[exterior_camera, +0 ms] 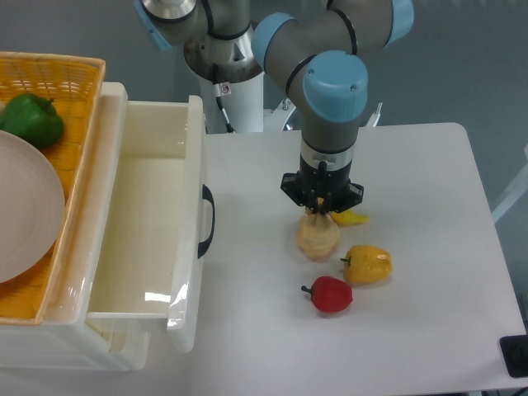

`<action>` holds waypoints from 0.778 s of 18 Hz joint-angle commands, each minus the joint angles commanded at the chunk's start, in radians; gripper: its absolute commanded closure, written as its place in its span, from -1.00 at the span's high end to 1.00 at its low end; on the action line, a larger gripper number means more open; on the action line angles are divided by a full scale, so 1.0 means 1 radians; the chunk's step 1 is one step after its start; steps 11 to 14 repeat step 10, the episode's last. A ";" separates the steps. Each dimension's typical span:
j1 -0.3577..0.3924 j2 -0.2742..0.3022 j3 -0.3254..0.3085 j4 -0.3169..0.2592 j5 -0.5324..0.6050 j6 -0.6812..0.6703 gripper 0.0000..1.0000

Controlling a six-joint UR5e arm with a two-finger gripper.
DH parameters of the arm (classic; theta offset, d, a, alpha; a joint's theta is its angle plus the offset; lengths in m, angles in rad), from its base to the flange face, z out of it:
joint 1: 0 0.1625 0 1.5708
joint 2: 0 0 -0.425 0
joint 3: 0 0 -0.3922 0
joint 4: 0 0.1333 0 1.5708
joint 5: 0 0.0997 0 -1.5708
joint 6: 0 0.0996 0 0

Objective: Pick up the square bread
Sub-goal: 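Lift the gripped square bread up off the table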

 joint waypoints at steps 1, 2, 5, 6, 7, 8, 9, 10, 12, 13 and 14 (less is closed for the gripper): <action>0.000 0.002 -0.003 -0.005 0.000 0.014 -0.66; 0.002 0.011 -0.014 -0.014 0.000 0.029 -0.66; 0.017 0.028 -0.025 -0.024 0.000 0.078 -0.66; 0.020 0.032 -0.032 -0.023 0.000 0.081 -0.66; 0.028 0.040 -0.041 -0.023 -0.002 0.081 -0.66; 0.031 0.041 -0.043 -0.023 -0.002 0.081 -0.66; 0.032 0.041 -0.043 -0.025 -0.002 0.081 -0.66; 0.034 0.043 -0.043 -0.025 -0.002 0.081 -0.66; 0.034 0.043 -0.043 -0.025 -0.002 0.081 -0.66; 0.034 0.043 -0.043 -0.025 -0.002 0.081 -0.66; 0.034 0.043 -0.043 -0.025 -0.002 0.081 -0.66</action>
